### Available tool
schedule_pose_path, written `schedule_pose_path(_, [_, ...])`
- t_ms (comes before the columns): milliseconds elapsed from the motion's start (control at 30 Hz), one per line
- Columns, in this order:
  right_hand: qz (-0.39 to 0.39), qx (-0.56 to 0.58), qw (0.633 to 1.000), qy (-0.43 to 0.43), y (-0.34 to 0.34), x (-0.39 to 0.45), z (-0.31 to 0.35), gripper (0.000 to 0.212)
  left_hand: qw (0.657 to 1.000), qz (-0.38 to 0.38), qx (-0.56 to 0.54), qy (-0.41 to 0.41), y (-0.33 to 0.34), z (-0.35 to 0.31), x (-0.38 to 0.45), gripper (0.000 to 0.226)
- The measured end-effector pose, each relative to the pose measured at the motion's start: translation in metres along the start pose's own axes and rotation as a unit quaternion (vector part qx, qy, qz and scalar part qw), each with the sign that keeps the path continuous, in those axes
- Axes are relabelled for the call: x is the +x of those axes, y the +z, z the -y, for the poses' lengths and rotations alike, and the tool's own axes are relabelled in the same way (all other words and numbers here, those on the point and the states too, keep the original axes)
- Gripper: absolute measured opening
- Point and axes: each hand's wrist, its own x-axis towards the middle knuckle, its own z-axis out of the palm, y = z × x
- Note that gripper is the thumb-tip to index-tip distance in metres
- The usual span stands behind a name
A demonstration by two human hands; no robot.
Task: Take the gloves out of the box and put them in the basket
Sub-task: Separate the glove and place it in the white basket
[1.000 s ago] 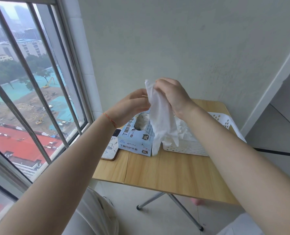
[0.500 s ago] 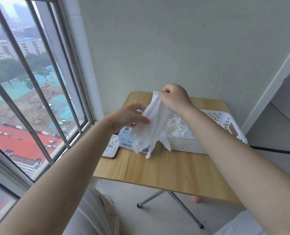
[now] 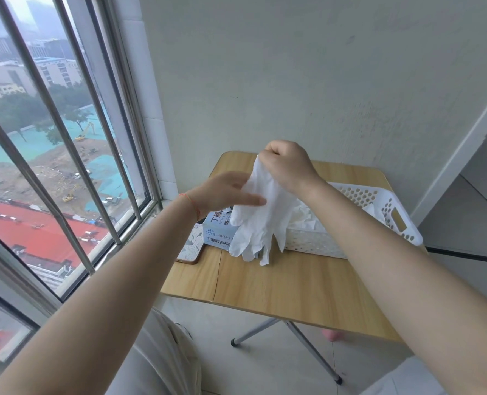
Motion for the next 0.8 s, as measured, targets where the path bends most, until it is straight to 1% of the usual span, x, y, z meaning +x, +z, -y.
schedule_pose_path(67, [0.001, 0.007, 1.0, -0.005, 0.002, 0.0, 0.003, 0.026, 0.992, -0.021, -0.124, 0.023, -0.001, -0.001, 0.003, 0.039])
schedule_pose_path(133, [-0.01, 0.01, 1.0, 0.002, 0.002, 0.002, 0.003, 0.029, 0.981, -0.047, -0.186, 0.026, -0.003, 0.002, 0.007, 0.039])
schedule_pose_path(200, [-0.028, 0.017, 0.999, 0.011, 0.001, 0.004, 0.001, 0.031, 0.98, -0.037, -0.194, -0.001, -0.006, 0.008, 0.007, 0.029])
schedule_pose_path(267, [-0.044, 0.037, 0.998, 0.026, -0.001, 0.007, -0.003, 0.031, 0.985, 0.023, -0.167, -0.035, -0.007, 0.018, 0.006, 0.02])
schedule_pose_path(333, [-0.046, 0.055, 0.996, 0.052, -0.004, 0.01, -0.009, 0.032, 0.985, 0.075, -0.139, -0.074, -0.007, 0.028, 0.005, 0.028])
schedule_pose_path(400, [-0.034, 0.085, 0.991, 0.101, -0.006, 0.012, -0.013, 0.03, 0.981, 0.081, -0.15, -0.09, -0.005, 0.035, 0.006, 0.035])
schedule_pose_path(467, [-0.017, 0.14, 0.976, 0.166, -0.008, 0.012, -0.017, 0.028, 0.975, 0.059, -0.196, -0.086, -0.006, 0.04, 0.008, 0.027])
schedule_pose_path(500, [-0.009, 0.172, 0.964, 0.2, -0.009, 0.012, -0.019, 0.027, 0.966, 0.043, -0.239, -0.084, -0.008, 0.043, 0.011, 0.026])
schedule_pose_path(567, [0.012, 0.24, 0.939, 0.247, -0.011, 0.015, -0.024, 0.023, 0.941, 0.024, -0.327, -0.085, -0.013, 0.05, 0.016, 0.031])
schedule_pose_path(600, [0.025, 0.266, 0.928, 0.26, -0.011, 0.017, -0.027, 0.02, 0.933, 0.021, -0.349, -0.087, -0.015, 0.05, 0.018, 0.031])
schedule_pose_path(667, [0.038, 0.289, 0.917, 0.273, -0.013, 0.02, -0.033, 0.019, 0.931, 0.004, -0.351, -0.099, -0.016, 0.043, 0.025, 0.025])
schedule_pose_path(733, [0.024, 0.29, 0.915, 0.28, -0.017, 0.021, -0.039, 0.019, 0.933, -0.046, -0.335, -0.122, -0.014, 0.038, 0.035, 0.027])
schedule_pose_path(800, [0.008, 0.27, 0.917, 0.293, -0.022, 0.021, -0.047, 0.021, 0.951, -0.093, -0.265, -0.129, -0.009, 0.035, 0.05, 0.027])
